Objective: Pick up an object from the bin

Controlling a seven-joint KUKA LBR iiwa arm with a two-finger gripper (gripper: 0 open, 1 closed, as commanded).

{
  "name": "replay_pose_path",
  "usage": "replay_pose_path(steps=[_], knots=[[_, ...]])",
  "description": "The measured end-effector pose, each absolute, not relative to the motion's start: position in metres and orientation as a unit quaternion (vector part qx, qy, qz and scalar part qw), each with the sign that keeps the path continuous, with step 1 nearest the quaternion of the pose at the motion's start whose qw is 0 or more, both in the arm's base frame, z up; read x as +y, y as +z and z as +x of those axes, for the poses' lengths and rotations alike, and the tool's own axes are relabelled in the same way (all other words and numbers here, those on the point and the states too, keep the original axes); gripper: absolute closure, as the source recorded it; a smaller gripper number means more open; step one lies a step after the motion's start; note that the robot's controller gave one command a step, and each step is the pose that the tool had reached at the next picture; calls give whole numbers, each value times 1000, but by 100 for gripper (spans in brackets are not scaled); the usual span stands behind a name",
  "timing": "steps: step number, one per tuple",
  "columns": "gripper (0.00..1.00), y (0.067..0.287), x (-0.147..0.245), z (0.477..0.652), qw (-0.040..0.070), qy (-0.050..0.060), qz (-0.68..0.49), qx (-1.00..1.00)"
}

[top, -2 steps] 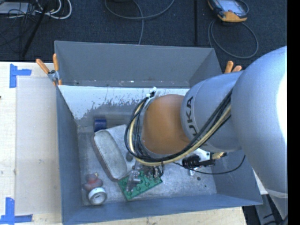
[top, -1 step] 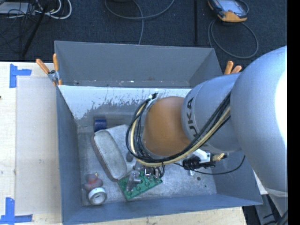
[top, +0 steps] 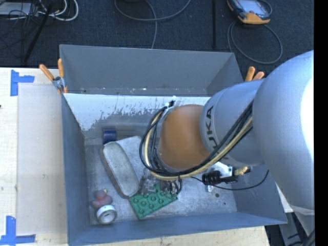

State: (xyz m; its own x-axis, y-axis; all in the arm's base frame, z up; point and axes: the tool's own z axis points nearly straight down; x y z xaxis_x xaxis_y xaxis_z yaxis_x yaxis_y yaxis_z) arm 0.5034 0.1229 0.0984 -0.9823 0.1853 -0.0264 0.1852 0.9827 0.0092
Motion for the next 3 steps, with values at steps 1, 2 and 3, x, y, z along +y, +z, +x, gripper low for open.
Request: replay_pose_path(steps=[1, 2, 3], knots=[[0, 92, 126, 494, -3, 2, 90, 996], [100, 91, 123, 496, 2, 1, 93, 996], [100, 195, 136, 498, 3, 1, -60, 998]])
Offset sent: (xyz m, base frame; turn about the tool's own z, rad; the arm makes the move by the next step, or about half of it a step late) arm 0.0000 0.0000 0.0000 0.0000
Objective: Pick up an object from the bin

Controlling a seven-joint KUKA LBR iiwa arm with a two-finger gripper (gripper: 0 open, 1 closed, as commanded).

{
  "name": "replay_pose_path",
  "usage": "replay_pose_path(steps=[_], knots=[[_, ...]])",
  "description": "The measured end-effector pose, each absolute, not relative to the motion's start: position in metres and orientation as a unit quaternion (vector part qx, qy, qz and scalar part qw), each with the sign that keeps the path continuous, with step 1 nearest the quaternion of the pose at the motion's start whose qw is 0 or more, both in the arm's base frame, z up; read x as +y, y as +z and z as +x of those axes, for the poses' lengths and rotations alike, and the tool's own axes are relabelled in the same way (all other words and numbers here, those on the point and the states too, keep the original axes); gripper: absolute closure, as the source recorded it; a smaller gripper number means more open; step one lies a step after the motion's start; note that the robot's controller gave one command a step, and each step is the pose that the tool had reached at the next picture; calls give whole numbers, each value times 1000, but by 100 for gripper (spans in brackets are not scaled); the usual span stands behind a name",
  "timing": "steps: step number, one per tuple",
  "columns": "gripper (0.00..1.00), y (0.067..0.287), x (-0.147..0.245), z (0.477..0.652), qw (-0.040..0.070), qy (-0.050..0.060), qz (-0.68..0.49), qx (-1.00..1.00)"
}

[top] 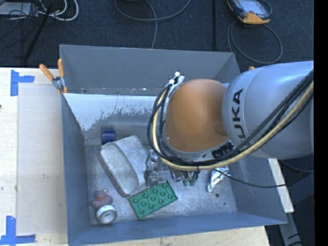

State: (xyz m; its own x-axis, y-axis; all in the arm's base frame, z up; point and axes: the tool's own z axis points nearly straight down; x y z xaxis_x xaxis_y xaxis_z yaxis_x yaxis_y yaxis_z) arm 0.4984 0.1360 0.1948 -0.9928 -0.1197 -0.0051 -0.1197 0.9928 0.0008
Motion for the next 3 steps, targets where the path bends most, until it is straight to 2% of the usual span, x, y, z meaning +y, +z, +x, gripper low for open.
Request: replay_pose_path(steps=[1, 2, 3], knots=[[100, 165, 196, 521, 0, 1, -143, 990], [0, 165, 194, 521, 0, 0, -141, 990], [0, 79, 153, 483, 4, 0, -312, 950]])
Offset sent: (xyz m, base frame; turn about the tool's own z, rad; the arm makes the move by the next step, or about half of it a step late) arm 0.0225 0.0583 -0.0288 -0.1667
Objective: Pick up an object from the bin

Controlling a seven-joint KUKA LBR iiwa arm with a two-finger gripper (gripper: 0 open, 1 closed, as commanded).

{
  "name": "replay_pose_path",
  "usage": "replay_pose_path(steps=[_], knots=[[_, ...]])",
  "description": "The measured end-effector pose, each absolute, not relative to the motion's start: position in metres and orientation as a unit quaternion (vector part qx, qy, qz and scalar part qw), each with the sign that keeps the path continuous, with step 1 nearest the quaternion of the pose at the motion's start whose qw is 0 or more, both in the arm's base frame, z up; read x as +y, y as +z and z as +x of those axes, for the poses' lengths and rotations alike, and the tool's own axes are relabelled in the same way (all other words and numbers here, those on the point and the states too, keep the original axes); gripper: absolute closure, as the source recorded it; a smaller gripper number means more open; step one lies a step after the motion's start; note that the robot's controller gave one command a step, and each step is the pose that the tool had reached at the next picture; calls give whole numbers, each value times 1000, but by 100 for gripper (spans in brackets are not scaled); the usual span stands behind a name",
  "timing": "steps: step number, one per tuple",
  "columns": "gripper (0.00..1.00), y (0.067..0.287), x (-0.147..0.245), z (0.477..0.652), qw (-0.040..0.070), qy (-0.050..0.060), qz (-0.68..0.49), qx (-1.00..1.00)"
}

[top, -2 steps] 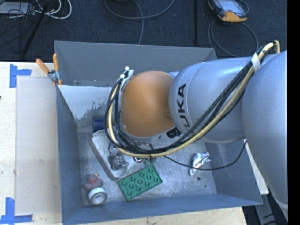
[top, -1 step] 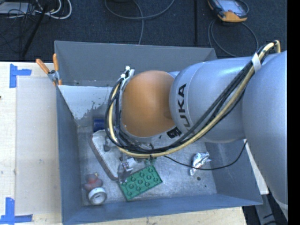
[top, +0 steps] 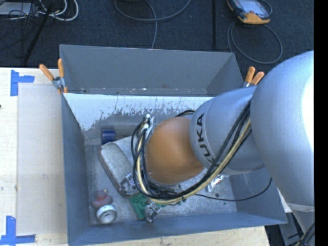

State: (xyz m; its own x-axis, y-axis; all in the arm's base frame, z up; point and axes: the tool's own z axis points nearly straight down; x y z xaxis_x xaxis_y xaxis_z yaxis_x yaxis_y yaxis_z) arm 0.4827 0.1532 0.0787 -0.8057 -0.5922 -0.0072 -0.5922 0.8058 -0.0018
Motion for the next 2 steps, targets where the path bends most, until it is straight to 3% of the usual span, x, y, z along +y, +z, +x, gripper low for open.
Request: replay_pose_path(steps=[1, 2], knots=[[100, 79, 153, 481, 0, 1, -310, 951], [100, 263, 142, 493, 4, 0, -339, 941]])
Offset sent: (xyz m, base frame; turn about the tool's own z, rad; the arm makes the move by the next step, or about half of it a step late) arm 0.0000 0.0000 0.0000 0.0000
